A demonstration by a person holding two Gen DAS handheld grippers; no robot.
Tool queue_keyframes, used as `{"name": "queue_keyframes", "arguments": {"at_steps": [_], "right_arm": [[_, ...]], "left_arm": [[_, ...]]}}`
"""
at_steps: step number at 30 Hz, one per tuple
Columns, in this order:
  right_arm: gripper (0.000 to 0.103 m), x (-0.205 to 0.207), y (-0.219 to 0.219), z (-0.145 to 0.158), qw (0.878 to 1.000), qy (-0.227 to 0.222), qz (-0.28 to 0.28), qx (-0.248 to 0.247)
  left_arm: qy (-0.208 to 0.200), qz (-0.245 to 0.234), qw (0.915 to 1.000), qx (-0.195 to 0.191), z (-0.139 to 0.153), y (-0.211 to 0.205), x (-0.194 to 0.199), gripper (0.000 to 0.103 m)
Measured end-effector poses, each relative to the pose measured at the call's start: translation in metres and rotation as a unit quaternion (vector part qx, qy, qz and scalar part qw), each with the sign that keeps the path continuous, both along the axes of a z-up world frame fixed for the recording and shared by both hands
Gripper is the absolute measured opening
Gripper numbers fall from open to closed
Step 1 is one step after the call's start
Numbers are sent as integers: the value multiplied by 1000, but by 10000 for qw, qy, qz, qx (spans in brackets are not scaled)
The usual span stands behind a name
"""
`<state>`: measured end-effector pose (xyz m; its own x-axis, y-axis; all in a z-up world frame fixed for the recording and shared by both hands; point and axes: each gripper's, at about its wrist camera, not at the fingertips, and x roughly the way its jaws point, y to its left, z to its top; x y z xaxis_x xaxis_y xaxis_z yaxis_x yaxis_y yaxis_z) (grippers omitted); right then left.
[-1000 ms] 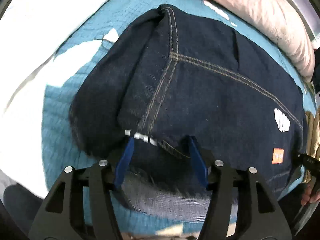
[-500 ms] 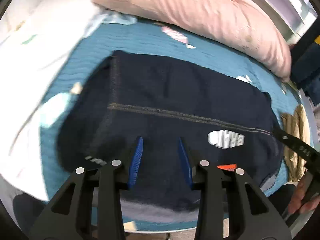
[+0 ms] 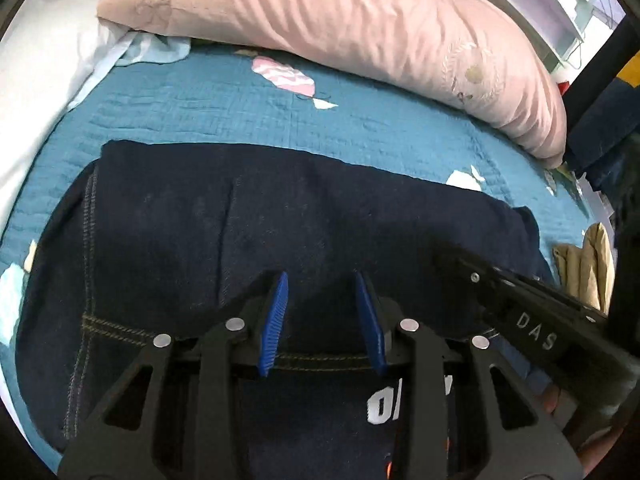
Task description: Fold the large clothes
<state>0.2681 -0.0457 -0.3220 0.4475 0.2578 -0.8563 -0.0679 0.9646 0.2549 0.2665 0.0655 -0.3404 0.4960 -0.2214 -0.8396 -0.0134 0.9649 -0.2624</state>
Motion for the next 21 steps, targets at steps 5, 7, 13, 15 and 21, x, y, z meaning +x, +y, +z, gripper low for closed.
{"name": "queue_keyframes", "arguments": {"at_steps": [5,7,13,15,21], "right_arm": [[10,15,2,-33,9933,865,57,-759],[9,21,-3,-31,9927,1026,-27,-639],[8,26,-64,-14,9830,928,-580,-1475],[6,27,-110,-42,9875,1279,-883,-256],[0,20,-160,-22,9782,1106,-1355,-1118]], "left_arm": [[1012,129,9902,958,-22,-12,26,31],[1314,264,9880,771,-14,-6,35,26],[1526,1054,9725,1411,-34,72,40,18],[1523,1171,9805,423,-35,101,35,16],[1578,1647,9625,1471,-24,129,33,3]]}}
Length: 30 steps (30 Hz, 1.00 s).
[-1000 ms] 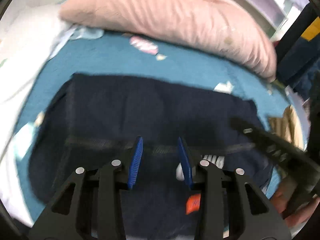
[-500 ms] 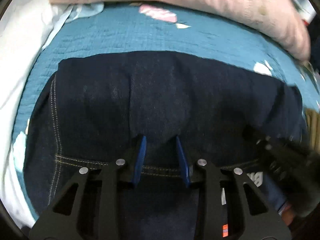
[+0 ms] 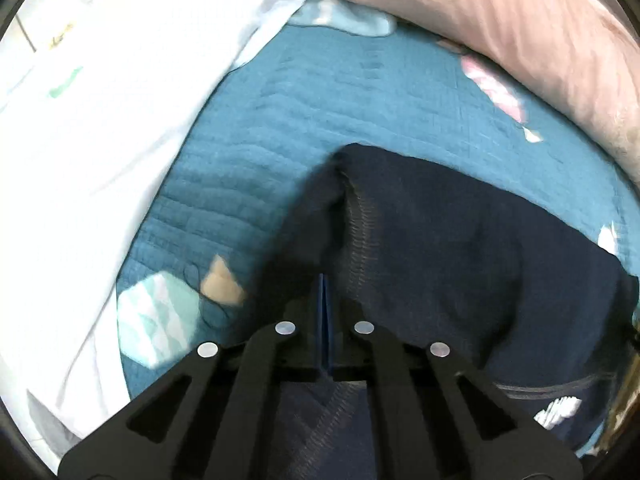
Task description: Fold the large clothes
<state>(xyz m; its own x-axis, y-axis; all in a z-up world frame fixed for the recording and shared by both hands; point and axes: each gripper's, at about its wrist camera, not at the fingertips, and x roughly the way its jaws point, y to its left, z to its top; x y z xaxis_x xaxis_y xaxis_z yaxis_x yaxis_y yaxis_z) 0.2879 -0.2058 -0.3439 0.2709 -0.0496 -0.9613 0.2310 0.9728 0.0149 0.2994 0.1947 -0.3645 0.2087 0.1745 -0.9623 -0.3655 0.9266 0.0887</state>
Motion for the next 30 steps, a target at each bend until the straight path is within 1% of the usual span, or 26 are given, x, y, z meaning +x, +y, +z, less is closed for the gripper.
{"name": "queue_keyframes", "arguments": {"at_steps": [1,2,4,5,6,8,10,11,12,14,15,16,17,18,19,20,21,22,23,24,25,26,28,30], "right_arm": [[0,3,-10,-19,9992,212,47,328],[0,3,-14,-23,9987,194,71,462],[2,3,-15,-12,9989,183,-36,434],[3,2,-13,0,9991,63,-21,425],[3,1,-8,12,9988,-133,38,478],[3,2,3,32,9971,-419,162,612],[3,13,29,46,9941,-537,423,838],[3,18,42,46,9926,-536,563,937],[3,25,57,43,9914,-503,698,986],[3,41,89,28,9899,-344,924,1018],[2,50,102,19,9884,-254,1037,1081],[0,57,111,4,9894,-139,1098,943],[0,57,113,-5,9919,-117,1074,676],[0,60,105,-19,9936,-100,1019,483],[0,59,93,-24,9919,-126,924,857],[0,57,82,-24,9911,-136,752,1091],[0,54,72,-19,9925,-156,553,1083],[0,51,68,-10,9945,-286,510,866],[3,47,68,-1,9952,-462,530,684],[6,43,71,6,9939,-630,573,694],[6,41,75,13,9926,-772,597,724],[6,36,83,21,9897,-1039,634,757],[6,27,101,32,9824,-1571,697,729],[6,17,119,40,9734,-1970,874,779]], "left_arm": [[244,88,9996,-100,-19,10,2,2],[105,201,9994,-266,-16,15,-2,2],[-46,193,9994,-299,1,12,-5,3],[-203,120,9990,-386,11,9,-7,3],[-443,51,9978,-497,24,5,-9,3],[-674,-137,9948,-754,39,-8,-5,3],[-758,-463,9904,-1057,47,-32,6,3],[-801,-609,9884,-1139,47,-47,14,3],[-808,-696,9873,-1175,46,-58,20,3],[-641,-915,9837,-1410,28,-80,38,3],[-525,-941,9846,-1376,14,-86,44,3],[-452,-955,9869,-1217,2,-90,52,4],[-470,-1011,9857,-1260,-9,-89,55,4],[-537,-996,9838,-1393,-9,-88,57,4],[-522,-951,9821,-1539,-7,-81,55,4],[-425,-864,9890,-1124,-2,-76,53,3],[-416,-828,9932,-706,1,-71,51,3],[-518,-815,9942,-483,7,-64,47,3],[-641,-733,9930,-671,14,-56,43,3],[-767,-644,9910,-883,19,-52,40,3],[-993,-558,9876,-1079,27,-51,35,3],[-1240,-589,9840,-1138,35,-57,31,3],[-1479,-748,9797,-1130,45,-80,26,3],[-1534,-961,9722,-1487,46,-108,29,3]]}}
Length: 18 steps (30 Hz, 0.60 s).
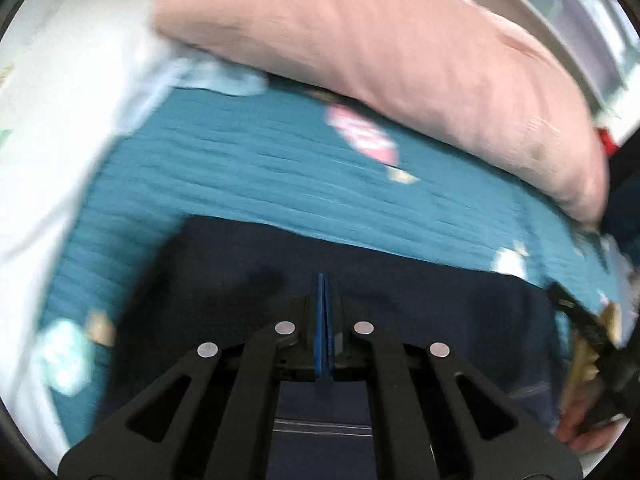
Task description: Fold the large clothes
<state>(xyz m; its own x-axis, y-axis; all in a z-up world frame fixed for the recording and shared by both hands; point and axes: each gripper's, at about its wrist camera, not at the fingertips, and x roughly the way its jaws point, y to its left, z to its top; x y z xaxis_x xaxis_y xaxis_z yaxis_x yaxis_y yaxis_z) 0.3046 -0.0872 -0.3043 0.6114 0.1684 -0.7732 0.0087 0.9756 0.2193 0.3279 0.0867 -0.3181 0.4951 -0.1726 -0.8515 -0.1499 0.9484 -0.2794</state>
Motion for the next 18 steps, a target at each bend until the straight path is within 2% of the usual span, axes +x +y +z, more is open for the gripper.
{"name": "queue_keyframes", "arguments": {"at_steps": [2,4,5,7,9,11,15,18], "right_arm": [[6,-6,21,-3,9993,-225,204,202],[6,-5,38,-17,9995,-164,206,165],[6,-3,43,-24,9994,-105,232,248],[3,-6,37,-44,9980,123,170,600],[0,-5,35,-63,9980,114,202,581],[0,-8,34,-66,9980,6,285,558],[0,-15,19,-59,9967,-48,580,566],[0,-25,4,-51,9954,-103,917,259]], "left_arm": [[-238,-233,9989,-318,-2,-30,-1,4],[-384,-372,9983,-243,-9,-52,-2,4],[-320,-461,9978,-356,-20,-62,-1,4],[-199,-326,9970,-667,-41,-60,1,1],[-334,-415,9979,-377,-64,-66,0,2],[-650,-572,9961,-161,-65,-69,-7,2],[-725,-564,9958,8,-63,-52,-6,2],[-879,-1112,9898,152,-57,-35,-14,2]]}}
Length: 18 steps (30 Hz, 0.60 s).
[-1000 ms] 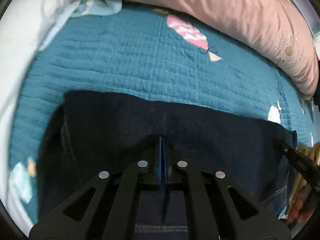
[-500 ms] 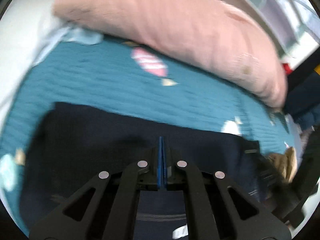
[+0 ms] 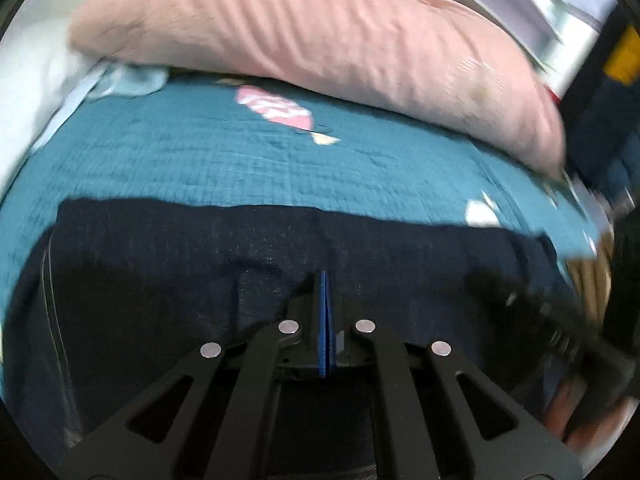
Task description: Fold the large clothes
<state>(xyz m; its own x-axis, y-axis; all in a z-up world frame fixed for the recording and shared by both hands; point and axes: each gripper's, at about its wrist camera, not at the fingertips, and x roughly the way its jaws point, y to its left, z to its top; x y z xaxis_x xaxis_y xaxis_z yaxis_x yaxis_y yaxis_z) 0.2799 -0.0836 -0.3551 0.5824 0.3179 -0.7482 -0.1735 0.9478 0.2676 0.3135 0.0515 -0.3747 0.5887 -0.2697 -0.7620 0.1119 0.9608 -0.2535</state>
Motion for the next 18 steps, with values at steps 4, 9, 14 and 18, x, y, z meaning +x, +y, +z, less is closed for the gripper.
{"name": "queue_keyframes", "arguments": {"at_steps": [4,9,14,18], "right_arm": [[0,-17,-69,-4,9982,185,-528,-231],[0,-39,-118,7,9904,388,-1157,-656],[6,-62,-119,30,9832,539,-1746,-55],[6,-76,-49,58,9937,174,-1087,227]], "left_arm": [[-19,321,9980,538,7,31,-11,2],[248,1195,9881,940,9,97,-37,2],[332,1312,9808,1407,29,89,-51,2],[92,853,9949,525,56,41,-77,2]]}}
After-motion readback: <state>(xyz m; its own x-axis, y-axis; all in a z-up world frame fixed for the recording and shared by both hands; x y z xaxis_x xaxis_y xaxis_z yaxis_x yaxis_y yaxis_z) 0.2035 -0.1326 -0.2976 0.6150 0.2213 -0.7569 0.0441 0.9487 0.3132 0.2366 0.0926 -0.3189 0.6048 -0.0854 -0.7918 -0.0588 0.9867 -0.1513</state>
